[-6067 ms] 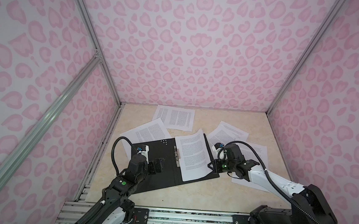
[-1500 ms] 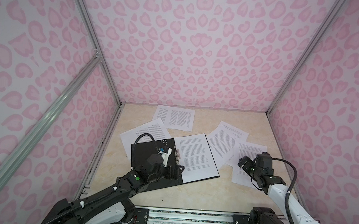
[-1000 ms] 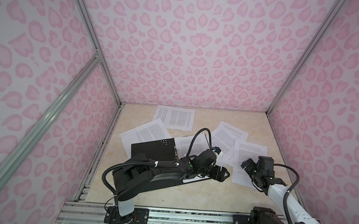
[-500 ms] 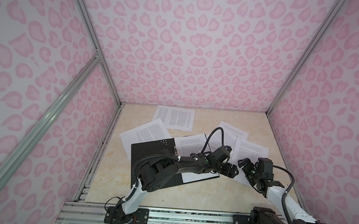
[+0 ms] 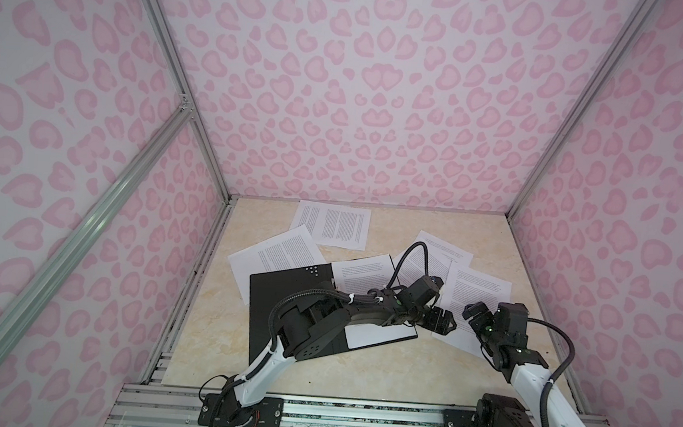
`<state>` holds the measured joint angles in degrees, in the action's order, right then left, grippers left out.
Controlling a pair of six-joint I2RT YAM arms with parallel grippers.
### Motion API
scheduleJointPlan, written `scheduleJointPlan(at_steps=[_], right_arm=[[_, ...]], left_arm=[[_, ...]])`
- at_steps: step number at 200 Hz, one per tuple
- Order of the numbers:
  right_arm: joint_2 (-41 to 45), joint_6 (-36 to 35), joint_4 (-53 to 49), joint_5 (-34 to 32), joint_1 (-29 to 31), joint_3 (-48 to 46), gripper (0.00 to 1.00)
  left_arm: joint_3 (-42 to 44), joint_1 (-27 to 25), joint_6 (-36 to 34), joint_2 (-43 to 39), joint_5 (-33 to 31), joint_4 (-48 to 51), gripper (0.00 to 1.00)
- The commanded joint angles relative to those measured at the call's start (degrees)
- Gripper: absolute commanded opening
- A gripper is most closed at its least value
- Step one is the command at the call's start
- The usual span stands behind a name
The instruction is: Put the files into the folder
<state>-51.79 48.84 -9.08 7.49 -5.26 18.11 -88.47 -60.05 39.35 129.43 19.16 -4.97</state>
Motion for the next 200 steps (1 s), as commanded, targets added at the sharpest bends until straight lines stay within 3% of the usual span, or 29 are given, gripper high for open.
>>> scheduleJointPlan(at_steps=[1, 79, 156, 200], right_arm=[[-2.09, -0.07, 0.82, -0.42, 0.07, -0.35, 0.96], [-1.27, 0.81, 2.87, 1.33, 0.07, -1.55, 0.95], [-3.32, 1.48, 4.53, 3.20, 0.07, -1.89, 0.94], [-3.82, 1.61, 5.43, 4.28, 0.07, -2.03, 0.93]], left_arm=[[0.62, 0.02, 3.36, 1.01, 2.78, -1.24, 0.87], [3.62, 0.88, 15.01, 1.88, 7.12, -13.66, 0.81], [5.40, 1.69, 21.66, 4.43, 9.83, -26.41, 0.58], [4.72, 1.77, 22.20, 5.71, 10.11, -28.93, 0.52]])
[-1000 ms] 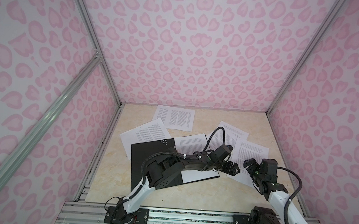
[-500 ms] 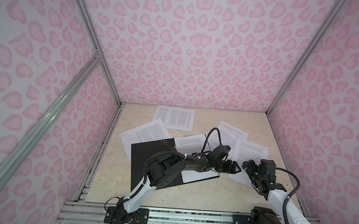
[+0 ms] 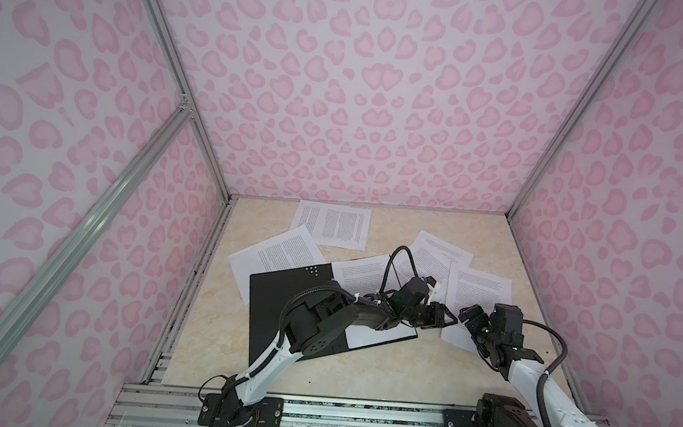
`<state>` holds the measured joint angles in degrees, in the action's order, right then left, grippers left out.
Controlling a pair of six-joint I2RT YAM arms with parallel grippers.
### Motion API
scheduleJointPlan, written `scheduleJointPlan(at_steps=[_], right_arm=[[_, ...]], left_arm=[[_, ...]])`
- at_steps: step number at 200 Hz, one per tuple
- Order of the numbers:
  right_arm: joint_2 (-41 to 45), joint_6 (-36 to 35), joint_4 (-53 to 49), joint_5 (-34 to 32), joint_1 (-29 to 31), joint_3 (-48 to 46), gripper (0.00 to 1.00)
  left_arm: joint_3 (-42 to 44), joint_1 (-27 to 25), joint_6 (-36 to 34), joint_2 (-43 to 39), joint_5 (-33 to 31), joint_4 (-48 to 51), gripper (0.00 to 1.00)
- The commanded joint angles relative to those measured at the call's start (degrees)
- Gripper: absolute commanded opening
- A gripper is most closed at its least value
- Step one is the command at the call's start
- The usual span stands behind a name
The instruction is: Put the files into the folder
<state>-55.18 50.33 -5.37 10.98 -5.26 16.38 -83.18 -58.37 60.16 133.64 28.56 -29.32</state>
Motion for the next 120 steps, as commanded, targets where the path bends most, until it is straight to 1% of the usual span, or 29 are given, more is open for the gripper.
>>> scheduleJointPlan(at_steps=[1, 46, 68, 73, 89, 103, 120], right_arm=[[-0.44, 0.12, 1.70, 0.83, 0.07, -0.30, 0.93], [-1.07, 0.21, 2.47, 1.72, 0.07, -0.42, 0.93], [-1.16, 0.21, 2.69, 1.93, 0.08, -0.46, 0.92], [-1.16, 0.21, 2.69, 2.00, 0.11, -0.47, 0.92], [-0.99, -0.05, 2.82, 2.16, 0.16, -0.47, 0.92], [-0.41, -0.47, 2.62, 2.24, 0.07, -0.30, 0.92], [0.86, -1.26, 2.14, 2.01, 0.10, -0.02, 0.92]], left_arm=[[-0.62, 0.09, 1.42, 1.56, 0.71, -4.68, 0.52], [-2.59, 0.18, 2.72, 4.03, 0.80, -4.56, 0.45], [-3.08, 0.27, 3.16, 4.65, 0.63, -4.52, 0.38], [-3.28, 0.36, 3.33, 4.77, 0.62, -4.43, 0.31], [-4.04, 0.45, 3.87, 5.20, 1.01, -4.52, 0.18], [-4.70, 0.45, 4.13, 5.10, 1.56, -4.58, 0.05], [-4.59, 0.45, 3.64, 3.53, 2.32, -4.68, 0.03]])
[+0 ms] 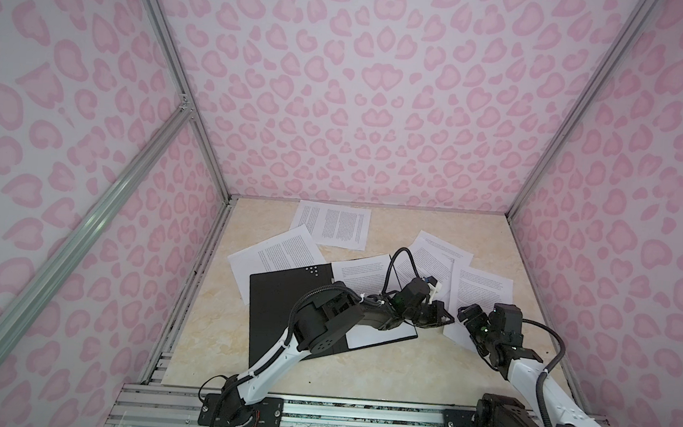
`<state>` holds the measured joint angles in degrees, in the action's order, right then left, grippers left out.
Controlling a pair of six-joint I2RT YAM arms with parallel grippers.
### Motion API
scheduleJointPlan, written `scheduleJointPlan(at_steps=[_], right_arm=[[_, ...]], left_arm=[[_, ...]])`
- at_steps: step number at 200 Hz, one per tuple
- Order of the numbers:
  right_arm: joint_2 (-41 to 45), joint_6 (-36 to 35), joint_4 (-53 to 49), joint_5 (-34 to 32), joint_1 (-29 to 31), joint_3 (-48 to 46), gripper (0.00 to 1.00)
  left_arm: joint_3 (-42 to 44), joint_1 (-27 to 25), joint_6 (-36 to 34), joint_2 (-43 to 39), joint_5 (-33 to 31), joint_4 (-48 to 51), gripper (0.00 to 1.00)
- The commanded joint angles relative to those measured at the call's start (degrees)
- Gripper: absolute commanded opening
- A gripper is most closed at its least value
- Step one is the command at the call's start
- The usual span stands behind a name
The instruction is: Put the files into the folder
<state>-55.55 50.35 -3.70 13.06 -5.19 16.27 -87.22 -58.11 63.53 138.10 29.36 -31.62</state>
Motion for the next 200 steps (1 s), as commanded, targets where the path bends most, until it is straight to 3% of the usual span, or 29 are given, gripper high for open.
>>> scheduleJointPlan(at_steps=[1, 32, 77, 151, 200], right_arm=[[1.36, -1.38, 0.38, -0.10, 0.02, 0.08, 0.92], [4.98, -4.71, -1.53, -0.69, 0.09, 1.19, 0.94], [9.07, -8.41, 0.49, 3.60, 0.09, 0.55, 0.96], [14.51, -10.92, 2.94, 6.96, 0.09, -1.23, 0.98], [16.14, -11.06, 5.38, 7.59, 1.68, -2.30, 0.98]], left_arm=[[-0.48, 0.19, 0.19, -1.09, 1.54, -2.35, 0.03], [2.98, 0.10, -6.13, -10.61, -1.12, 1.96, 0.03], [7.45, 0.49, -15.95, -25.12, -6.89, 13.82, 0.03], [16.05, 2.70, -20.35, -41.45, -10.12, 19.88, 0.03], [27.69, 7.39, -20.28, -57.40, -18.94, 29.51, 0.03]])
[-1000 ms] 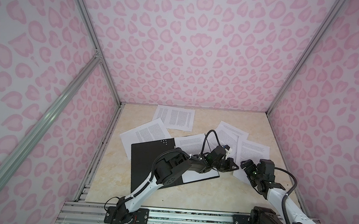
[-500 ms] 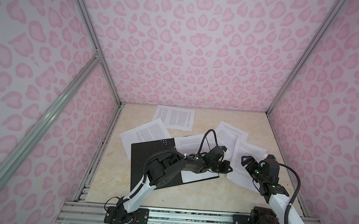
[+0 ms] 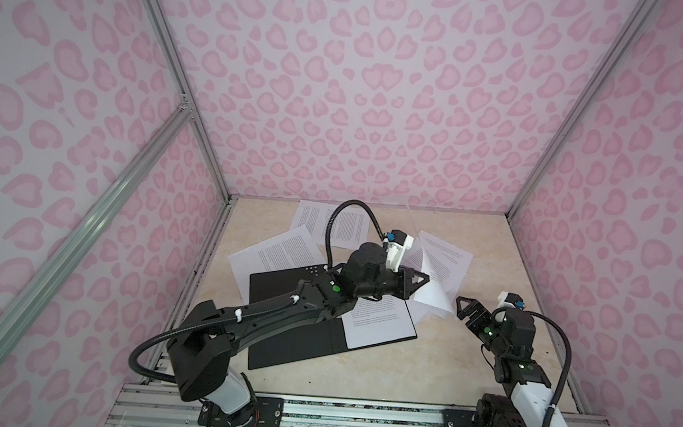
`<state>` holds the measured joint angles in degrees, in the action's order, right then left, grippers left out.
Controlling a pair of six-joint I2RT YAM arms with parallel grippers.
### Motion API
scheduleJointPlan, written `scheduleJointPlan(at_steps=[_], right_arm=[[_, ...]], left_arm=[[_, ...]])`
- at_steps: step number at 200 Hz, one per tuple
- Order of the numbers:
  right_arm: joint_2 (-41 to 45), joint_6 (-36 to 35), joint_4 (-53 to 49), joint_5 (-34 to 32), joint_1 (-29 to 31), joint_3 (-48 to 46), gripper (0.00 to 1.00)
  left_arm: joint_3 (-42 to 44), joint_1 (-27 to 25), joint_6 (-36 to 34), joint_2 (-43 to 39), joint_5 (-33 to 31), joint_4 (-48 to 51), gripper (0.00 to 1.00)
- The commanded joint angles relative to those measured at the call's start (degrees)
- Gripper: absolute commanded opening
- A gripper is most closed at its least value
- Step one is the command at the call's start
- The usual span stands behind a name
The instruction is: Put the files into the folder
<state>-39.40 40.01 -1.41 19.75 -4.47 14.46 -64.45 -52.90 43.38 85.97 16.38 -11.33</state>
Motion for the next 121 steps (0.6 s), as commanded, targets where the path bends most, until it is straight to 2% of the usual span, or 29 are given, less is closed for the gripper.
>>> scheduleJointPlan(at_steps=[1, 38, 72, 98, 121], right_arm=[[-0.04, -0.72, 3.17, 0.91, 1.09, -0.48, 0.98], [-4.23, -1.66, 4.18, -1.19, 7.26, 1.64, 0.98], [-10.11, -4.13, 6.06, -0.05, 13.87, 4.43, 0.98], [-12.26, -6.04, 7.15, 0.20, 18.20, 5.74, 0.98], [-13.35, -7.51, 8.49, 0.63, 21.52, 6.24, 0.98]], left_arm=[[5.19, 2.37, -0.09, -5.59, -6.16, 9.53, 0.03], [20.13, 11.18, 3.16, -19.62, -7.37, 13.11, 0.03], [32.16, 20.40, 4.64, -30.26, -5.83, 16.98, 0.03], [38.76, 24.66, 4.32, -32.70, -5.15, 19.59, 0.03], [42.19, 26.63, 1.84, -33.21, -9.23, 22.68, 0.03]])
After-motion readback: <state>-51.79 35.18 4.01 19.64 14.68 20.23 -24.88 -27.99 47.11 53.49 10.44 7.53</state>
